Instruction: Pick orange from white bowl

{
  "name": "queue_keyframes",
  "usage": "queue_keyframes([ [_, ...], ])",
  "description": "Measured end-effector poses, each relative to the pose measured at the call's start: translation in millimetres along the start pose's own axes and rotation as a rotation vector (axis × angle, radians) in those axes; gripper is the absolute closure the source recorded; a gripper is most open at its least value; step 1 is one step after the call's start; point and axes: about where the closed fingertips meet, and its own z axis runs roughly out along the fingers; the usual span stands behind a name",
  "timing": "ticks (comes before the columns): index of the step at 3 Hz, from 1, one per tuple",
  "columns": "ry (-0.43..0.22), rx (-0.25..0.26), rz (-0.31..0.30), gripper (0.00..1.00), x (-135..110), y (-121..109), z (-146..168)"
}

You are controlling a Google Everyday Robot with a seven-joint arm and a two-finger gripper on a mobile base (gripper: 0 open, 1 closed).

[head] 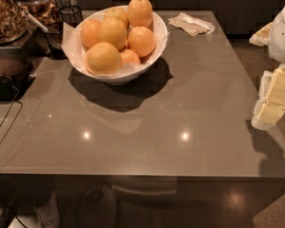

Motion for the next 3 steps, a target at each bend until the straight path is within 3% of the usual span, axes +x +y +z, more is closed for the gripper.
queue_keyframes([
  [1, 0.000, 0.000, 0.000, 0.00, 0, 0, 0],
  [2, -0.025, -0.012, 0.053, 0.00, -6, -5, 1],
  [3, -0.049, -0.063, 0.128, 0.00, -32, -18, 8],
])
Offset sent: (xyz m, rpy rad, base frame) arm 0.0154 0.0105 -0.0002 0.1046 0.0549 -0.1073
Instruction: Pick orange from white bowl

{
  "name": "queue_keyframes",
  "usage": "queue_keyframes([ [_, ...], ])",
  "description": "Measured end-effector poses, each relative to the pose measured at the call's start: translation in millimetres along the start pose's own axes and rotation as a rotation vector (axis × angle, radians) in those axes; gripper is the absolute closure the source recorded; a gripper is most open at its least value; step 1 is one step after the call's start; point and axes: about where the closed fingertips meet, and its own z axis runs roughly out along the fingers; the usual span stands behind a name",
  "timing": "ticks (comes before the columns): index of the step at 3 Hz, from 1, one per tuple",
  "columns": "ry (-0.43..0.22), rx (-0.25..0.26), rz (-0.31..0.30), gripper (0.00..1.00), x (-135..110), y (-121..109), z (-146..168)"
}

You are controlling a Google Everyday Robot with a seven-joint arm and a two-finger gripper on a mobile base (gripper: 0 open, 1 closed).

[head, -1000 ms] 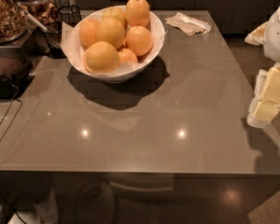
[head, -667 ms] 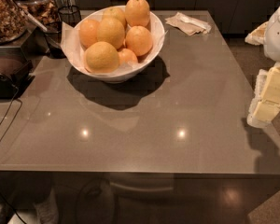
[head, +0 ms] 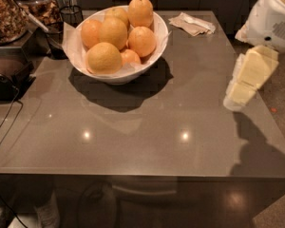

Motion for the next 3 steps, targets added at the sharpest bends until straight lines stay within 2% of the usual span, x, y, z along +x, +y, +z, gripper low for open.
queue_keyframes([
  [1, 0.018, -0.058, 0.046, 0.00, -32, -14, 11],
  [2, 0.007, -0.101, 0.016, 0.00, -64, -21, 21],
  [3, -0.018, -0.075, 0.015, 0.00, -71, -27, 21],
])
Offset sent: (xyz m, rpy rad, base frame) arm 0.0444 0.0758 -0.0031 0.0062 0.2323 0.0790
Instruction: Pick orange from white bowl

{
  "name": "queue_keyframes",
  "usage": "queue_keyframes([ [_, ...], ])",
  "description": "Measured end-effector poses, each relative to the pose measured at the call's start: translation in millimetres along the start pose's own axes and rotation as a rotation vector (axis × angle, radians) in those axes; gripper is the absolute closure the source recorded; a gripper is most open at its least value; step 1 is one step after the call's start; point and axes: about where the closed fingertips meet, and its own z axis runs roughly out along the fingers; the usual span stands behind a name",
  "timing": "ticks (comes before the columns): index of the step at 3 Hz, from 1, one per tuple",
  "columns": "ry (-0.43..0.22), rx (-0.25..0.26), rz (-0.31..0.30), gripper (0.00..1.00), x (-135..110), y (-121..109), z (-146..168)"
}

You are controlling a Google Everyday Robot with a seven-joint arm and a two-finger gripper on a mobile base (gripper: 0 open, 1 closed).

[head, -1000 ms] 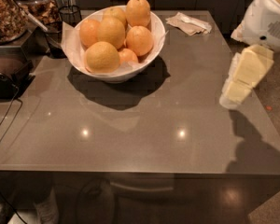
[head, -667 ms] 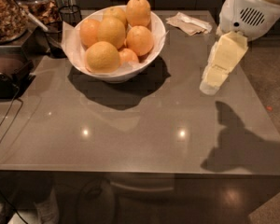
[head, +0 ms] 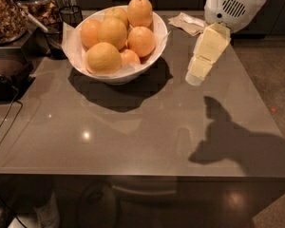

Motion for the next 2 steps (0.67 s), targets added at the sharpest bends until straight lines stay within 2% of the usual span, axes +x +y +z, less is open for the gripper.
queue_keyframes([
  [1, -0.067, -0.023, 0.059, 0.00, -21, -16, 6],
  [2, -0.104, -0.066, 0.112, 0.00, -54, -38, 13],
])
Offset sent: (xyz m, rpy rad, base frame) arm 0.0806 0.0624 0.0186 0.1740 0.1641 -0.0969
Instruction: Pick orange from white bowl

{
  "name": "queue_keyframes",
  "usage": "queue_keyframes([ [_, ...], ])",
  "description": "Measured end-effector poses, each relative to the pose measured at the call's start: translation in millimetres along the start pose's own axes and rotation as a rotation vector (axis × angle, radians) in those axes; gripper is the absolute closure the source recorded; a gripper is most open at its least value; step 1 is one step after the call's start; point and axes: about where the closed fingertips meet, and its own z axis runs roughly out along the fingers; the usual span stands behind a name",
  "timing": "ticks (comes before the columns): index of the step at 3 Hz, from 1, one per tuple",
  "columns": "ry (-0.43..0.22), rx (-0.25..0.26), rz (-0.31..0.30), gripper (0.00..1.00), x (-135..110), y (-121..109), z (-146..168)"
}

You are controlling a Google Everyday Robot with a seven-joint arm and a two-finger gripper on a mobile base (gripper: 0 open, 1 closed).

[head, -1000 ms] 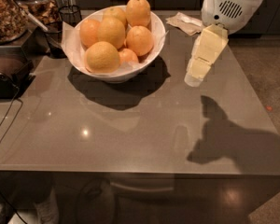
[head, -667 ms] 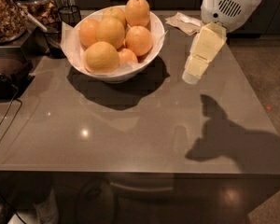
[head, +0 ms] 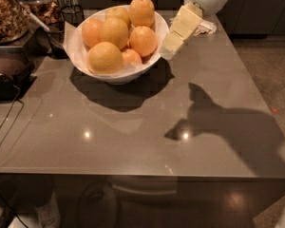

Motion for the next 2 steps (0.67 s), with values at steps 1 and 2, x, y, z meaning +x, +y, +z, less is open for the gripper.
queue_keyframes([
  [1, -0.030, -0.024, -0.028, 0.00, -50, -9, 14],
  [2, -0.068, 0.000, -0.035, 0.00, -63, -14, 13],
])
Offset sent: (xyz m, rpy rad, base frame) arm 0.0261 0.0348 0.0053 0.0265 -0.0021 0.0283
